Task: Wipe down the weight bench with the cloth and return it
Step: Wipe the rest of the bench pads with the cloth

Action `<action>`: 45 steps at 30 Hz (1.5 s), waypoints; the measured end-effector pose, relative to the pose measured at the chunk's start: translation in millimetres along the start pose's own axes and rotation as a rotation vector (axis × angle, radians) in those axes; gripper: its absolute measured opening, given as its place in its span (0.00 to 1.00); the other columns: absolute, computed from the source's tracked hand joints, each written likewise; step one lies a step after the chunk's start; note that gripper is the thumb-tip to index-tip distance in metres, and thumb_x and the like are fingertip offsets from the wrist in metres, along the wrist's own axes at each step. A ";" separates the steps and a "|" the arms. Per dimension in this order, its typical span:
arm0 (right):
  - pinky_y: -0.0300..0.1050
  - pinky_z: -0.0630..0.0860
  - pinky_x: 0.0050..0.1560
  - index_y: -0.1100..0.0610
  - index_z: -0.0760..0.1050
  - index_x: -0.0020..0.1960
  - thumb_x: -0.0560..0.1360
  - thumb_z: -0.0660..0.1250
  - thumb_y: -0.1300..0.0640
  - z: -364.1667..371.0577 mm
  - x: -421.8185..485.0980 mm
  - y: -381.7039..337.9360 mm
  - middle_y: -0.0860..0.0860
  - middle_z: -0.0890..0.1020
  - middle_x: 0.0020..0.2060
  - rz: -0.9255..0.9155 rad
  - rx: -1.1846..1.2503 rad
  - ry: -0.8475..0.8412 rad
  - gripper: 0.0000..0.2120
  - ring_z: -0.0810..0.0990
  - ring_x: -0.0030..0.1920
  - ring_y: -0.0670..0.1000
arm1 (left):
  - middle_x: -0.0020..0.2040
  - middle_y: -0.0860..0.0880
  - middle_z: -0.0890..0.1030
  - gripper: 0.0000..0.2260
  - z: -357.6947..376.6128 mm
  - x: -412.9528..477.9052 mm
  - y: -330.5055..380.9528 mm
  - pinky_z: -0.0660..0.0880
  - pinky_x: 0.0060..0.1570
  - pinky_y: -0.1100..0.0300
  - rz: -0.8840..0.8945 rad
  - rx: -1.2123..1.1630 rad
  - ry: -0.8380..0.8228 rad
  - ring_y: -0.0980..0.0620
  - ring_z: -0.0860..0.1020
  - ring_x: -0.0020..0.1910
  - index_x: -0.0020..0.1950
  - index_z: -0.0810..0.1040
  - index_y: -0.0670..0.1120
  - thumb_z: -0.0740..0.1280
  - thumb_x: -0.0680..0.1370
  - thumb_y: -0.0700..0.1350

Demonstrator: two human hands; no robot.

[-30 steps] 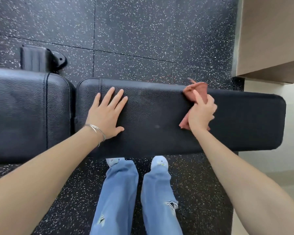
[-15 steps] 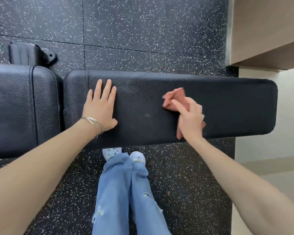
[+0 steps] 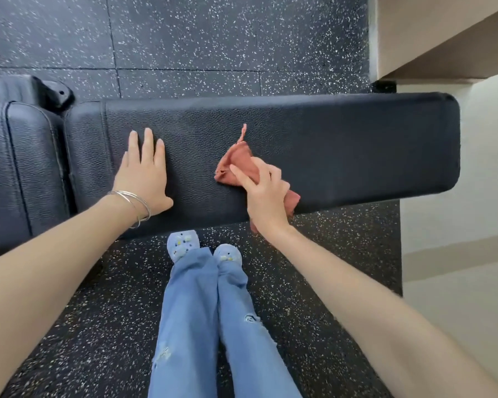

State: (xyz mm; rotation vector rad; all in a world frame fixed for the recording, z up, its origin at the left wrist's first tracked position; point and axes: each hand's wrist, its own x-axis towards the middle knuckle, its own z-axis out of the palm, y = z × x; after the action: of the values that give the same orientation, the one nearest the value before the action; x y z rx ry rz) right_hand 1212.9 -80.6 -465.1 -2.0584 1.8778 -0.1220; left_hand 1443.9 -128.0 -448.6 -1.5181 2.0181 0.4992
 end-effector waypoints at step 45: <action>0.50 0.61 0.55 0.46 0.68 0.62 0.75 0.60 0.38 1.7 28.9 -59.9 0.49 0.68 0.58 0.616 0.146 0.201 0.19 0.66 0.58 0.58 | 0.79 0.48 0.45 0.45 14.1 -25.7 -72.4 0.53 0.73 0.45 0.136 -0.043 0.166 0.45 0.46 0.77 0.77 0.45 0.45 0.68 0.72 0.60</action>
State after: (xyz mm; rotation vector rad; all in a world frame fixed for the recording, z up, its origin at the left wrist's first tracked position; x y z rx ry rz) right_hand 1273.6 -105.0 -453.0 -1.3379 2.4508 -0.3041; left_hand 1521.3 -121.3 -440.6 -1.4977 2.2627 0.4863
